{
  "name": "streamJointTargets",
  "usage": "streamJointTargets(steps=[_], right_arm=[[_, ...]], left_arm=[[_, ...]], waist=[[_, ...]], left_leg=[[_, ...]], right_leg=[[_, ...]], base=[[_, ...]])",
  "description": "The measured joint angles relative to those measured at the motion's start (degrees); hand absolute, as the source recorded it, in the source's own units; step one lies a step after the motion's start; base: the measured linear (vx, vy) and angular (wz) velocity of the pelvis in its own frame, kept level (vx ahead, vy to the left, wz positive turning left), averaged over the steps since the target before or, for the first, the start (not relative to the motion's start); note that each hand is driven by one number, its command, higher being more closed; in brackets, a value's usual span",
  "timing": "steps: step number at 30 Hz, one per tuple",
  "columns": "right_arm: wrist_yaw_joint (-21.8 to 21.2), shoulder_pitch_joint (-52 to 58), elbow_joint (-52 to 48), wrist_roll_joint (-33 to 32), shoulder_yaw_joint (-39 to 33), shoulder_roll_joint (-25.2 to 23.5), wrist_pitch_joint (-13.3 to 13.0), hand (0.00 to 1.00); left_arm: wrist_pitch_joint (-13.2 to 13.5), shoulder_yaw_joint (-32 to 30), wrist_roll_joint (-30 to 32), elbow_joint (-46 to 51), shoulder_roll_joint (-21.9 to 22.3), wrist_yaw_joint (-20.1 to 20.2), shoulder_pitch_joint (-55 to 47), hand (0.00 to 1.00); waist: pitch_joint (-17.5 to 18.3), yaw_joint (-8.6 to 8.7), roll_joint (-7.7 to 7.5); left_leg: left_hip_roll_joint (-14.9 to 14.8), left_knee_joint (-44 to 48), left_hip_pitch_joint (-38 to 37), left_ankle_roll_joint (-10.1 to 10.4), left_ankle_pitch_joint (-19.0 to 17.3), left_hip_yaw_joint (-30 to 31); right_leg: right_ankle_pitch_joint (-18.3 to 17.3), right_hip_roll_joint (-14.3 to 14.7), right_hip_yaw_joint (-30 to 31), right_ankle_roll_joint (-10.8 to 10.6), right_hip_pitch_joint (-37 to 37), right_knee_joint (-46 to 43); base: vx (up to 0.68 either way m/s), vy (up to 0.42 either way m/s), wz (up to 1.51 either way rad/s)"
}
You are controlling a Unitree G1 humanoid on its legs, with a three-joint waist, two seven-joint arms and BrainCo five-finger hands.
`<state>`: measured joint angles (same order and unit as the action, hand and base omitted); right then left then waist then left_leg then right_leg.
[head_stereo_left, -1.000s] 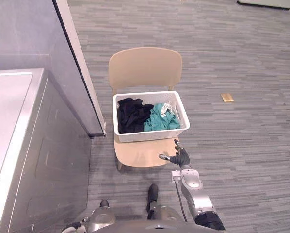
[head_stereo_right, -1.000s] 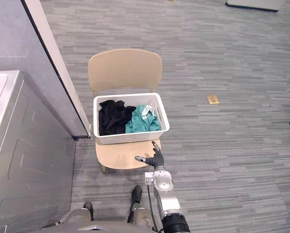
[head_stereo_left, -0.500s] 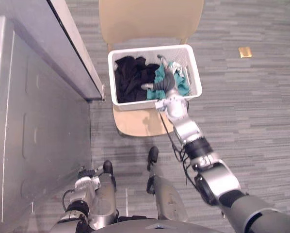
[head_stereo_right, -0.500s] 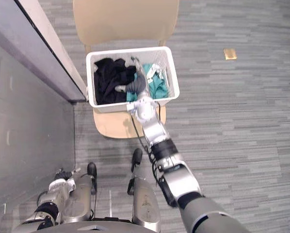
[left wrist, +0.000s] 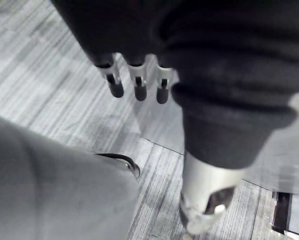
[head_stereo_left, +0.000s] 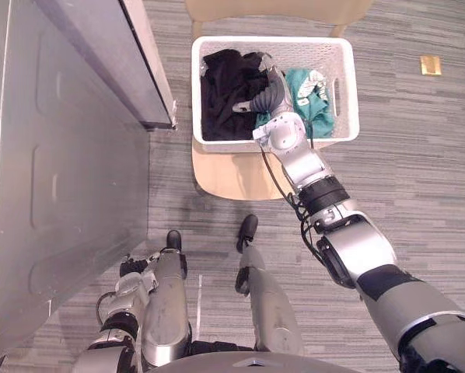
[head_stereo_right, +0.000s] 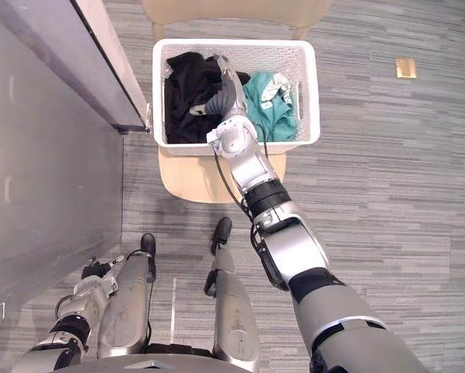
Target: Pick up the laundry basket with both hands and put the clothes into the washing machine.
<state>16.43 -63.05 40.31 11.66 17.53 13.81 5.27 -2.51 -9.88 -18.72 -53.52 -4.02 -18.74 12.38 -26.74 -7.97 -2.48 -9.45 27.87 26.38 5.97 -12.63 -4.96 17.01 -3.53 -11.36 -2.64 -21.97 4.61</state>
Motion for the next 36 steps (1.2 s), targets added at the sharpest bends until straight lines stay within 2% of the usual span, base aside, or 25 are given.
streamJointTargets(steps=[13, 20, 30, 32, 36], right_arm=[[-0.08, -3.64, 13.76, -0.09, -3.03, 2.76, 1.31, 0.0], [-0.23, -6.38, 19.34, -0.1, -4.76, 4.84, 1.66, 0.0], [-0.86, -10.62, 19.06, -0.53, -4.78, 7.7, 1.08, 0.0], [-0.82, -11.35, 18.9, -0.53, -4.79, 7.97, 1.09, 0.0], [-0.82, -12.16, 17.24, -0.48, -4.79, 9.22, 0.9, 0.0]], left_arm=[[0.41, 0.05, -0.69, -1.67, -1.62, -0.6, 1.1, 0.0], [1.61, 1.25, -3.85, -1.6, -1.71, -1.05, 2.3, 0.0], [2.25, 1.44, -5.98, -1.63, -1.88, -1.85, 2.73, 0.0], [2.26, 1.44, -5.98, -1.77, -1.97, -2.2, 2.74, 0.0], [2.24, 1.41, -5.98, -3.62, -2.17, -2.28, 3.9, 0.0]], waist=[[-1.12, -1.65, 0.32], [-1.87, -2.44, 0.59], [-1.93, -2.37, 0.63], [-1.93, -2.34, 0.63], [-1.93, -2.25, 0.63]], left_leg=[[0.82, 1.35, 5.41, -0.18, 0.14, 3.8], [0.81, 2.71, 9.16, -0.22, 0.2, 5.29], [0.91, 3.2, 13.68, -0.18, 1.01, 6.7], [0.84, 3.23, 14.56, -0.04, 1.25, 6.95], [0.84, 3.4, 16.66, 0.21, 1.98, 7.82]], right_leg=[[-0.01, -0.14, -3.42, -0.01, -2.46, 0.0], [0.02, -0.08, -4.53, 0.0, -4.84, 0.0], [0.28, -0.16, -5.3, -0.25, -8.18, 0.0], [-0.36, -0.09, -5.35, -1.05, -8.94, 0.0], [-0.42, -0.05, -6.23, -1.25, -10.41, 0.01]], base=[[-0.02, 0.067, 0.12], [-0.05, 0.041, 0.05], [-0.05, 0.018, 0.04], [-0.06, -0.004, 0.02], [-0.05, -0.004, 0.06]])
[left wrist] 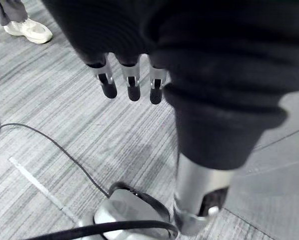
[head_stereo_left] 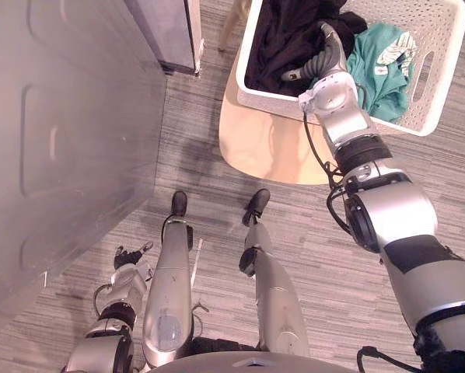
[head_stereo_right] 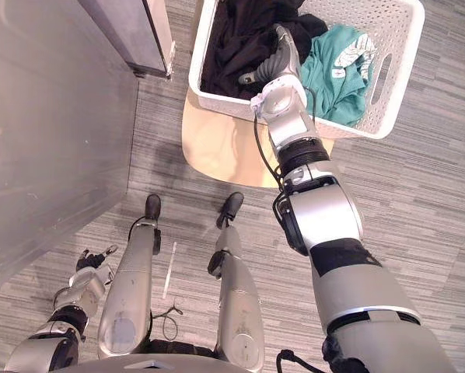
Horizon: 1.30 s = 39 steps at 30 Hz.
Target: Pick up the laundry basket with both hands and put the clothes into the washing machine.
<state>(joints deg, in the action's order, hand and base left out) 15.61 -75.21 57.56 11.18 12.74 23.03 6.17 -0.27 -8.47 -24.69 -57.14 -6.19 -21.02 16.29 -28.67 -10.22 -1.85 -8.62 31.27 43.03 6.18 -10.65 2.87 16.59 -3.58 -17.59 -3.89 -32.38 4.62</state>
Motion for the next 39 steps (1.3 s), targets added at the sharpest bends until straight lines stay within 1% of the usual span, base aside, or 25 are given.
streamJointTargets(steps=[4, 5, 10, 12, 15, 20, 24, 30, 33, 34, 37, 39], right_arm=[[-0.01, -0.36, -0.2, 0.04, -0.01, 0.28, -0.01, 0.0], [-0.02, -0.38, -0.2, 0.04, -0.01, 0.47, -0.01, 1.0], [-0.23, -0.7, -0.05, -0.04, -0.01, 0.69, -0.27, 1.0], [-0.4, -0.7, 0.22, -0.06, -0.01, 0.71, -0.35, 1.0], [-0.61, -0.69, 0.85, -0.53, 0.0, 0.81, -0.97, 1.0], [-0.66, -0.52, 1.97, -1.95, 0.06, 0.77, -1.1, 1.0], [-0.65, 0.91, 2.02, -2.0, 0.07, 0.16, -1.3, 1.0], [-0.63, 3.05, 2.46, -2.33, 0.05, -0.78, -1.39, 1.0], [-0.62, 5.58, 3.61, -2.86, -0.1, -2.69, -1.38, 1.0], [-0.64, 6.98, 4.24, -4.16, -0.4, -3.65, -1.28, 1.0], [-0.6, 11.55, 4.23, -6.95, -2.55, -7.61, -1.04, 1.0], [-0.62, 14.54, 4.26, -8.33, -2.7, -10.17, -0.9, 1.0]], left_arm=[[0.0, 0.0, 0.0, -0.07, -0.06, 0.0, 0.05, 0.0], [0.0, 0.0, 0.0, -0.11, -0.07, 0.0, 0.05, 0.0], [0.0, 0.02, -0.01, -0.24, -0.1, 0.03, 0.1, 0.0], [0.01, 0.04, -0.01, -0.25, -0.08, 0.04, 0.1, 0.0], [0.0, 0.05, -0.01, -0.35, -0.07, 0.15, 0.1, 0.0], [0.0, 0.04, -0.04, -1.1, -0.34, 0.16, 0.09, 0.0], [0.0, 0.03, -0.05, -2.12, -0.66, 0.16, 0.08, 0.0], [-0.22, 0.02, -0.05, -2.63, -0.54, 0.16, 0.04, 0.0], [-0.68, -0.11, -0.05, -2.63, -0.53, 0.16, -0.02, 0.0], [-0.76, -0.26, -0.05, -2.58, -0.43, 0.17, -0.01, 0.0], [-0.94, -0.59, -0.05, -2.45, -0.33, 0.14, -0.02, 0.0], [-1.22, -0.89, -0.03, -2.23, -0.31, 0.14, -0.03, 0.0]], waist=[[0.0, 0.06, -0.01], [0.01, 0.06, -0.01], [0.02, -0.06, -0.03], [0.02, -0.19, -0.03], [0.05, -0.25, -0.08], [0.5, -0.28, -0.65], [1.5, -0.28, -1.34], [2.77, -0.61, -1.64], [3.77, -0.45, -1.8], [3.78, -0.5, -1.81], [4.04, -0.37, -2.08], [4.05, -0.05, -2.1]], left_leg=[[-0.02, 0.17, 1.14, 0.01, 0.55, 0.39], [-0.01, 0.17, 1.57, -0.02, 0.74, 0.37], [-0.01, -0.38, 2.11, 0.15, 1.67, 0.5], [-0.02, -0.39, 2.14, 0.3, 1.8, 0.55], [0.0, -0.36, 2.21, 0.23, 1.94, 0.54], [0.04, -0.37, 2.23, 0.21, 1.96, 0.43], [0.08, -0.31, 2.27, 0.21, 1.91, 0.38], [0.04, 0.6, 2.2, 0.17, 1.18, 0.33], [0.05, 0.7, 1.5, 0.01, 0.95, 0.25], [0.06, 0.67, 0.67, -0.01, 0.88, 0.24], [0.04, 0.62, -1.18, -0.03, 0.61, 0.17], [0.01, 0.62, -1.98, -0.02, 0.37, 0.02]], right_leg=[[-0.09, -0.01, -0.41, -0.23, -0.73, 0.01], [-0.16, -0.05, -0.41, -0.33, -1.16, 0.01], [-0.2, -0.07, -0.51, -0.56, -1.8, 0.01], [0.09, -0.05, -0.52, -0.98, -1.83, 0.01], [0.11, -0.06, -0.52, -1.01, -1.83, 0.01], [0.31, -0.06, -0.55, -1.23, -1.82, 0.0], [0.57, -0.04, -0.55, -0.95, -1.88, 0.0], [1.16, 0.17, -0.33, 0.08, -1.64, -0.01], [1.54, 0.12, -0.29, 0.56, -0.91, -0.01], [1.48, 0.11, -0.28, 0.66, -0.15, -0.01], [1.36, 0.11, -0.11, 0.84, 1.38, -0.01], [1.2, 0.11, 0.04, 1.03, 2.19, -0.01]], base=[[-0.05, 0.013, 0.06], [-0.05, 0.02, -0.02], [-0.04, 0.012, 0.02], [-0.02, 0.005, 0.01], [0.0, 0.0, 0.0], [0.0, 0.0, 0.0], [0.0, 0.0, 0.0], [-0.01, 0.017, -0.02], [-0.02, 0.038, 0.0], [-0.01, 0.037, 0.04], [-0.01, 0.032, 0.0], [-0.03, 0.03, -0.03]])
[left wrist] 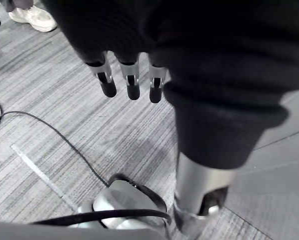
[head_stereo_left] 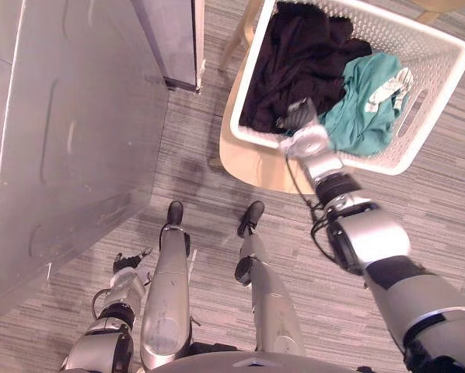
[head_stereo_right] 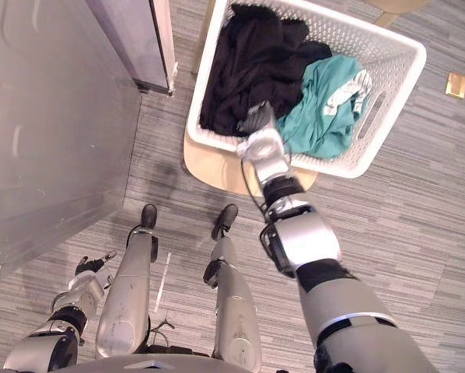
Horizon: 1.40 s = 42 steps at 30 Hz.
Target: Pick up the laundry basket with both hands and put the clothes into the washing machine.
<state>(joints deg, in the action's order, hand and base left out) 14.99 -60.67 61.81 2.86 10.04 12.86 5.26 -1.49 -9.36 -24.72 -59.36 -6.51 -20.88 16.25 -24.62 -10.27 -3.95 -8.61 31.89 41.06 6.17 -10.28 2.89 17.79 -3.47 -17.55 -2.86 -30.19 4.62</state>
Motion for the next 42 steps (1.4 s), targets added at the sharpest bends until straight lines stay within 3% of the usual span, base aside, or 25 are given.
streamJointTargets(steps=[6, 12, 13, 19, 25, 32, 36, 42], right_arm=[[-0.04, 5.15, -0.1, -3.35, -1.47, -5.57, 0.14, 1.0], [0.01, 4.26, -0.39, -4.8, -2.55, -5.32, 0.04, 1.0], [0.01, 4.24, -0.37, -4.81, -2.98, -5.28, 0.12, 0.0], [0.39, 0.35, -2.25, -6.53, -4.7, -3.81, 1.17, 0.0], [0.69, -3.46, -17.81, -9.23, -3.11, 2.56, 0.55, 0.0], [0.57, 1.52, -33.26, -9.12, -0.52, 3.81, -0.83, 0.0], [0.45, 3.86, -33.84, -9.14, 0.55, 3.84, -1.3, 0.0], [0.23, 3.25, -31.8, -9.14, 1.76, 4.01, -1.58, 0.0]], left_arm=[[-1.05, -1.89, 0.01, 0.3, -0.05, -0.01, -0.4, 0.0], [-1.16, -3.4, 0.0, 1.9, -0.42, 0.01, -1.49, 0.0], [-1.16, -3.66, 0.0, 2.03, -0.49, 0.01, -1.57, 0.0], [-1.17, -4.8, -0.01, 2.26, -1.78, -0.01, -1.98, 0.0], [-1.24, -8.34, -1.03, 2.52, -2.59, -0.08, -3.0, 0.0], [-1.89, -11.76, -0.99, 4.77, -3.64, -0.75, -4.69, 0.0], [-1.89, -13.21, -0.97, 5.82, -3.7, -1.39, -4.72, 0.0], [-1.88, -13.37, -0.99, 6.11, -3.64, -1.39, -4.73, 0.0]], waist=[[0.47, 1.18, -1.02], [0.58, 1.69, -2.68], [0.58, 1.69, -2.98], [-0.3, 2.32, -4.98], [-1.22, 3.33, -6.99], [-1.58, 5.53, -9.39], [-1.93, 5.83, -10.3], [-1.9, 5.66, -10.42]], left_leg=[[-0.14, -0.14, -3.07, -0.18, -0.6, -1.23], [-0.19, -0.13, -3.8, -0.2, -0.71, -1.22], [-0.2, -0.12, -4.0, -0.25, -0.74, -1.18], [-0.26, 0.05, -4.14, -0.36, -0.81, -1.35], [-1.11, 1.49, -4.16, -0.46, -1.95, -2.24], [-1.9, 2.2, -4.2, -0.48, -3.0, -2.82], [-2.29, 2.05, -4.21, -0.47, -3.0, -2.67], [-2.33, 2.0, -3.96, -0.23, -2.82, -2.57]], right_leg=[[-0.95, -0.1, 1.11, -0.03, 2.32, 0.01], [-0.86, -0.1, 1.07, -0.18, 3.02, 0.01], [-0.87, -0.1, 1.05, -0.2, 3.32, 0.01], [-0.96, -0.13, 1.14, -0.5, 3.47, 0.01], [-0.5, 0.48, 2.52, -1.19, 3.41, 0.01], [-0.06, 1.06, 2.99, -0.87, 3.39, 0.0], [0.68, 1.44, 4.93, -1.85, 3.36, 0.01], [0.58, 1.55, 5.75, -1.97, 3.06, 0.01]], base=[[-0.05, 0.029, -0.05], [-0.04, 0.017, 0.0], [-0.03, 0.027, 0.05], [-0.04, 0.024, 0.0], [-0.04, 0.028, -0.12], [-0.02, 0.019, -0.07], [-0.01, 0.03, -0.02], [-0.04, 0.01, -0.01]])
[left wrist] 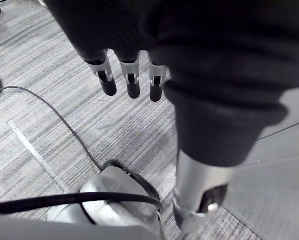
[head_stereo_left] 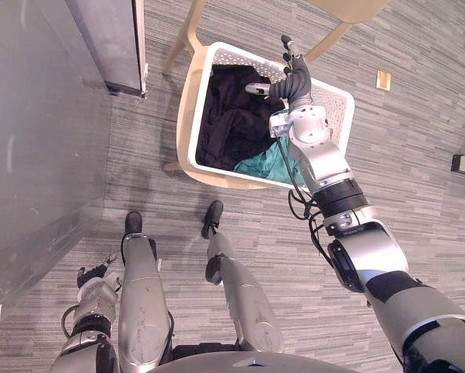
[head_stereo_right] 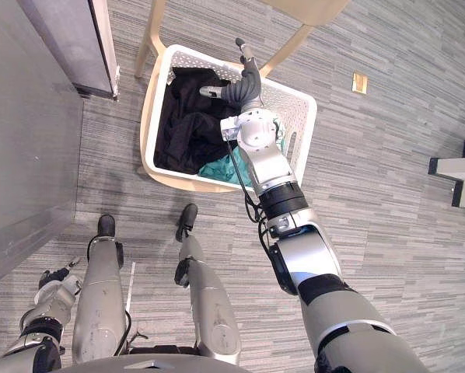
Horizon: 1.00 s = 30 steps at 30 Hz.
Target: Pick up the laundry basket with both hands and put the clothes into the washing machine.
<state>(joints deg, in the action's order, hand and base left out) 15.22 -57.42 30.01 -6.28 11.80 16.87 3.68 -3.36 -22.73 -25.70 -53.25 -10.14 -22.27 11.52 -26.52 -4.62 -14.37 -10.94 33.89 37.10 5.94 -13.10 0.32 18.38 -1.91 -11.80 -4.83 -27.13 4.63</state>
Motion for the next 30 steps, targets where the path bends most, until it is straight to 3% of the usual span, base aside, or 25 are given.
streamJointTargets(steps=[4, 30], right_arm=[[-0.05, -0.25, 3.14, -0.01, 1.22, 0.0, 0.19, 0.0], [-0.17, -3.39, 11.36, 4.41, 3.91, -1.76, 0.56, 0.0]], left_arm=[[0.0, 0.08, -0.01, 0.63, 0.01, -0.01, -0.11, 0.0], [-0.35, -0.78, 0.01, 0.72, 0.26, -1.08, -0.53, 0.0]], waist=[[0.0, 0.08, -0.01], [0.01, 0.34, -0.03]], left_leg=[[-0.01, 0.06, 1.59, 0.38, 0.46, 0.84], [0.04, 4.14, 7.6, -0.41, -1.36, 2.61]], right_leg=[[-1.51, 0.2, -0.35, -1.85, -1.11, 0.0], [-0.65, 0.52, -1.68, -0.77, -4.07, -0.01]], base=[[-0.05, -0.023, 0.04], [-0.01, 0.015, 0.01]])
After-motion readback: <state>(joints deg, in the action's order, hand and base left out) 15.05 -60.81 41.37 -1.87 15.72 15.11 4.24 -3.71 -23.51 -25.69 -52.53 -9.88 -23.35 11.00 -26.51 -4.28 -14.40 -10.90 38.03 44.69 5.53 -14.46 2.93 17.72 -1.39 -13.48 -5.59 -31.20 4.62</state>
